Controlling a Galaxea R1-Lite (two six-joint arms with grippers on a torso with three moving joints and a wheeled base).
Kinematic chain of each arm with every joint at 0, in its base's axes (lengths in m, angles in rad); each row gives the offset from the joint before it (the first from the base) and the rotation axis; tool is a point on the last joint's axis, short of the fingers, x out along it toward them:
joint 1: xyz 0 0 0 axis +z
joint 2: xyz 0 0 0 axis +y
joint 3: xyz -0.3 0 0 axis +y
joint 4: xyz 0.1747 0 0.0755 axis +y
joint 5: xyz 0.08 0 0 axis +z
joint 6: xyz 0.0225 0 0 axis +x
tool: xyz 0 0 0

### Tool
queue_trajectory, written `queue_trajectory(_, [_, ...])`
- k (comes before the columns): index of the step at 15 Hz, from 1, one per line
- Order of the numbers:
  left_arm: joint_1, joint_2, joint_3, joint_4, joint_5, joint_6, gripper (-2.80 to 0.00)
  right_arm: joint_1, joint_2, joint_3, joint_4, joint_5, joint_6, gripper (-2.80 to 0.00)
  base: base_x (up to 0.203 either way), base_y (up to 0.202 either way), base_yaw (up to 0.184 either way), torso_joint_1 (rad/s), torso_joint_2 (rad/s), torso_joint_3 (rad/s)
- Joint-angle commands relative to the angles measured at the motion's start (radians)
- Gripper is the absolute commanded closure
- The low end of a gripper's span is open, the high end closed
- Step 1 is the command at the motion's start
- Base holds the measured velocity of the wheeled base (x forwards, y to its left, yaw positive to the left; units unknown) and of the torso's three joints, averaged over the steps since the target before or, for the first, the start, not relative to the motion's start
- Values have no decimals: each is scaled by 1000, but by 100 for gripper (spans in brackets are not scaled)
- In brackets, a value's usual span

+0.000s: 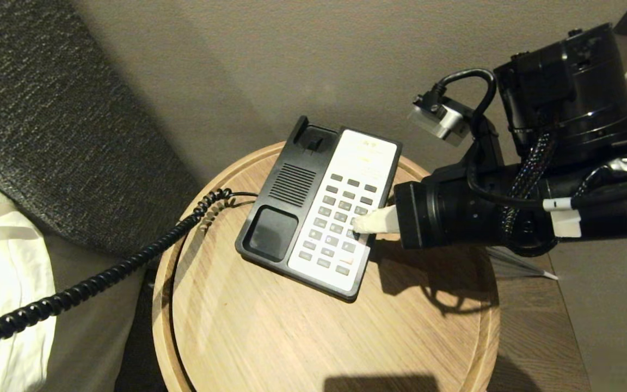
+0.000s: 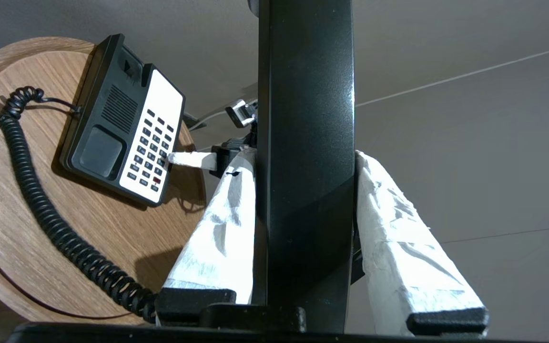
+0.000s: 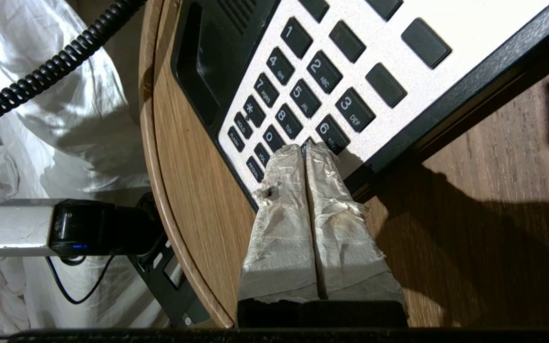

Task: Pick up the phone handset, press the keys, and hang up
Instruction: Dial the number

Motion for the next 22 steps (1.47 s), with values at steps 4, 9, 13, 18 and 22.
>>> queue_trajectory(4, [0,-8,-4,3,0,-5,0,2,7,13,-7,-3,-5,0,0,0,0,0,0,0])
queue_trajectory(9, [0,-13,1,3,1,-5,0,2,10,41,-12,-12,-8,0,0,0,0,0,0,0])
queue_trajectory(13, [0,-12,-4,1,4,-3,0,2,23,46,-13,-24,-9,0,0,0,0,0,0,0])
queue_trajectory(18, [0,-31,17,3,9,-3,0,2,24,50,-13,-36,-13,0,0,0,0,0,0,0])
queue_trajectory(22, [0,-49,59,3,10,-2,0,21,1,24,-9,-104,-31,0,0,0,0,0,0,0])
